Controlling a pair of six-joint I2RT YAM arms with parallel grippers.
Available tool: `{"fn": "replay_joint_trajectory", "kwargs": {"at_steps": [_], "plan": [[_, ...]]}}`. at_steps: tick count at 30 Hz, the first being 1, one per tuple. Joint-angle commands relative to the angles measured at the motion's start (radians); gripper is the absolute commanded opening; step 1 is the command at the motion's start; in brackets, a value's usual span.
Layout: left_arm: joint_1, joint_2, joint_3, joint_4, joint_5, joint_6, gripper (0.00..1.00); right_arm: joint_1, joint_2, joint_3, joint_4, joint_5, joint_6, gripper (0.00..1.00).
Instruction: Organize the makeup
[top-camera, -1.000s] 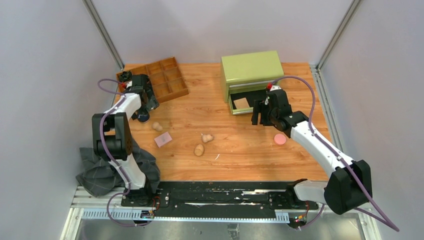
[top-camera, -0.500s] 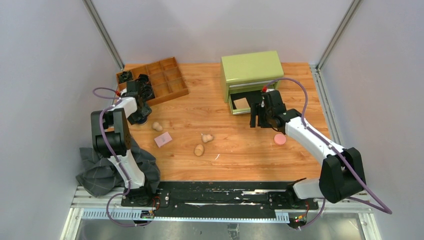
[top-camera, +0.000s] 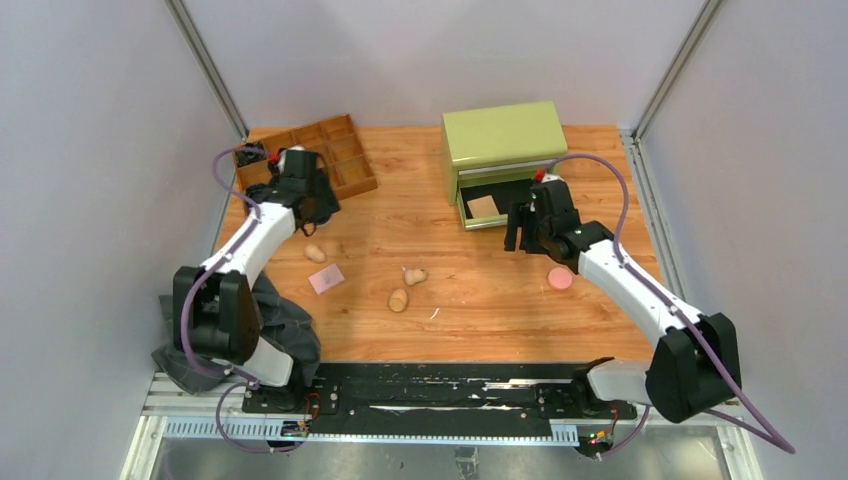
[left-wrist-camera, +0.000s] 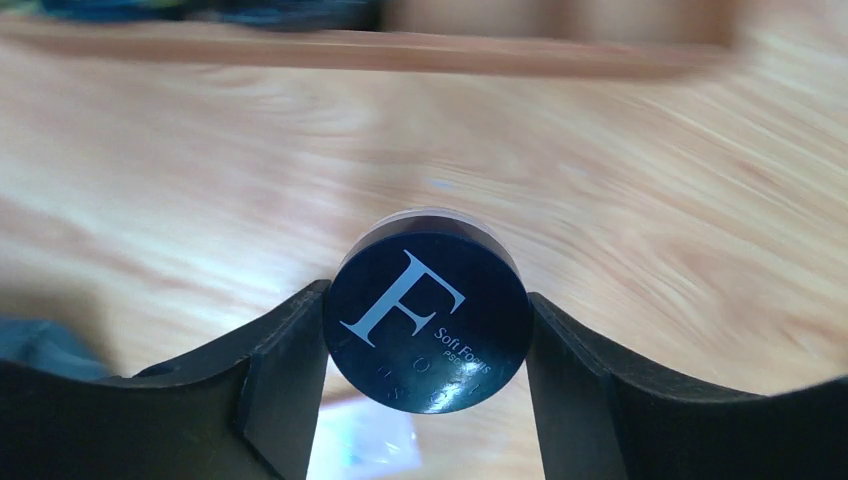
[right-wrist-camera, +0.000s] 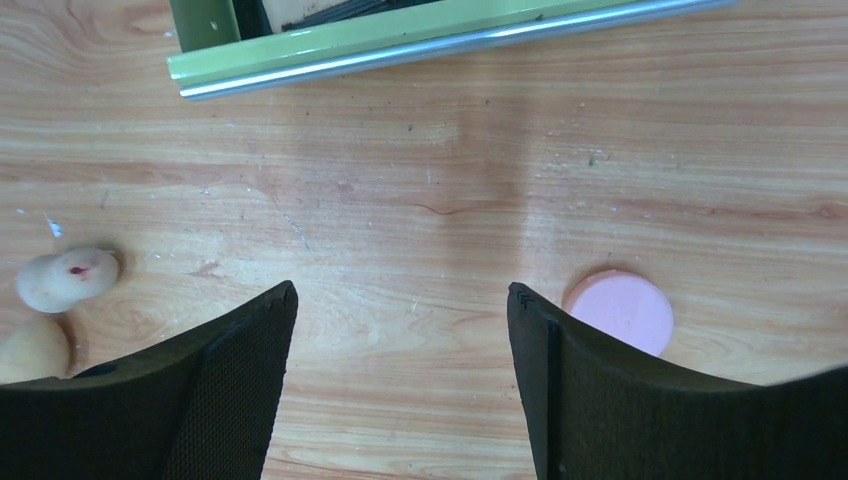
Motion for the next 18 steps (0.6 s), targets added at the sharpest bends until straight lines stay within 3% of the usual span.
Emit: {"fn": "replay_joint_trajectory", "kwargs": {"at_steps": [1, 5, 11, 18], "plan": [[-0.269, -0.088, 0.076, -0.033, 0.014, 0.054, 0.52, -0.030, -0.099, -0.034, -0.019, 0.043, 0.079, 0.76], [-0.469, -0.041, 0.159, -0.013, 0.049, 0.066, 0.50, -0.084, -0.171, -0.050, -0.041, 0.019, 0.097, 0.76], [-0.673, 0.177, 0.436, -0.079, 0.028, 0.146, 0.53, -0.144, -0.314, -0.089, -0.075, 0.054, 0.095, 0.76], [-0.777, 0.425, 0.698, -0.137, -0.013, 0.245, 0.53, -0.182, -0.395, -0.091, -0.163, 0.085, 0.075, 0.75]]}}
